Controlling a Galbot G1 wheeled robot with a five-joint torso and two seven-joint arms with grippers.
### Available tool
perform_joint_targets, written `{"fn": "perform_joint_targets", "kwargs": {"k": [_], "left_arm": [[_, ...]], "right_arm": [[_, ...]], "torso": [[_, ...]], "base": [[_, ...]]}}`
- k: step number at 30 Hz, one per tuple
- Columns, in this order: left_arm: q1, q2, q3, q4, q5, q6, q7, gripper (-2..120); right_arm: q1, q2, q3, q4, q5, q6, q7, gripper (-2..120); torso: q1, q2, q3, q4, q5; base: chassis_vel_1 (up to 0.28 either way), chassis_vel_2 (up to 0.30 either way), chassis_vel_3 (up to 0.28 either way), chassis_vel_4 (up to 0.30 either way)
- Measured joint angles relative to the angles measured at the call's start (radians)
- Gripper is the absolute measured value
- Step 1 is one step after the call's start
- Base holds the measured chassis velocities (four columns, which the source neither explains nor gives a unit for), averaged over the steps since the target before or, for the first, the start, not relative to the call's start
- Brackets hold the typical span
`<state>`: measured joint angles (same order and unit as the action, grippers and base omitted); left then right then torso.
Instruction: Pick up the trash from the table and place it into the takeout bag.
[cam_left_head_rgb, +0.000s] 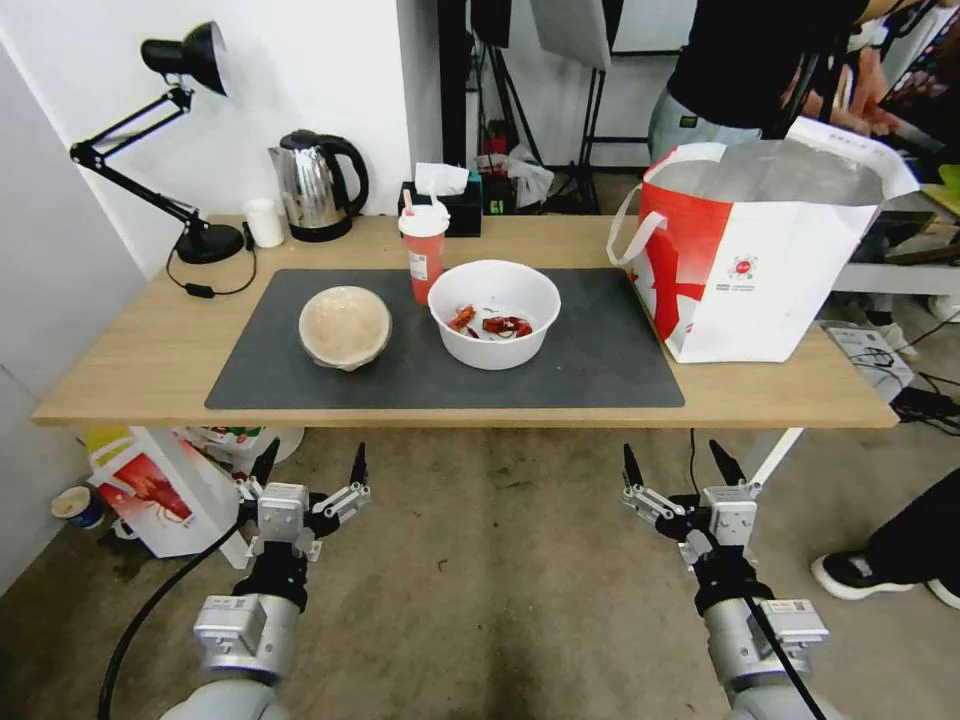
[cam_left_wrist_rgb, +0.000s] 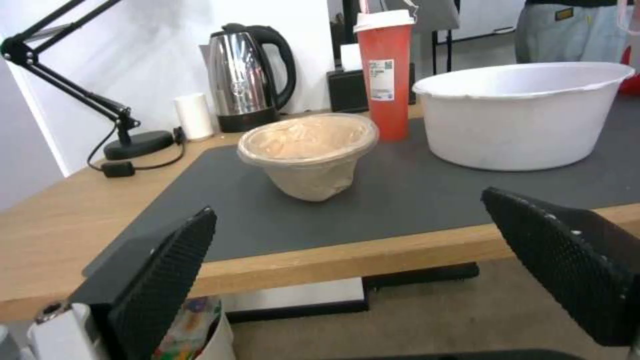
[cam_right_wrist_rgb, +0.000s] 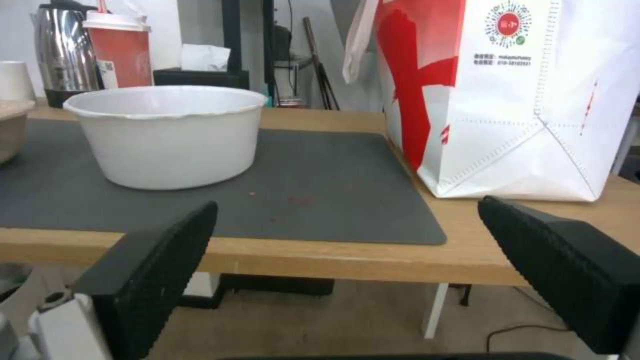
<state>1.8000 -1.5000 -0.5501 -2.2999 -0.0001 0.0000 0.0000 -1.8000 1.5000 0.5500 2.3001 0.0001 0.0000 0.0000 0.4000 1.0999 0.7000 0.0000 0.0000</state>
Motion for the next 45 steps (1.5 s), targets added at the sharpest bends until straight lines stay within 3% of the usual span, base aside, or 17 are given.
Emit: {"fn": "perform_joint_targets", "kwargs": {"k": [17,25,39,45], "left_arm": [[0.0,0.0,0.0,0.0,0.0,0.0,0.0,100],[0.0,0.0,0.0,0.0,0.0,0.0,0.0,100],[0.0,0.0,0.0,0.0,0.0,0.0,0.0,100],[0.0,0.0,0.0,0.0,0.0,0.0,0.0,100]], "right_arm": [[0.011,-0.021,-0.004,0.001,0.016,-0.039,0.01,100],[0.04,-0.077,-0.015,0.013,0.065,-0.142,0.047,100],[0.115,-0.239,-0.03,0.082,0.217,-0.452,0.174,100],[0.131,-0.273,-0.034,0.097,0.25,-0.52,0.201,100]], "torso": [[0.0,0.0,0.0,0.0,-0.0001],[0.0,0.0,0.0,-0.0003,0.0005],[0.0,0.0,0.0,0.0,0.0001],[0.0,0.0,0.0,0.0,0.0002]], "base": [[0.0,0.0,0.0,0.0],[0.0,0.0,0.0,0.0],[0.0,0.0,0.0,0.0],[0.0,0.0,0.0,0.0]]}}
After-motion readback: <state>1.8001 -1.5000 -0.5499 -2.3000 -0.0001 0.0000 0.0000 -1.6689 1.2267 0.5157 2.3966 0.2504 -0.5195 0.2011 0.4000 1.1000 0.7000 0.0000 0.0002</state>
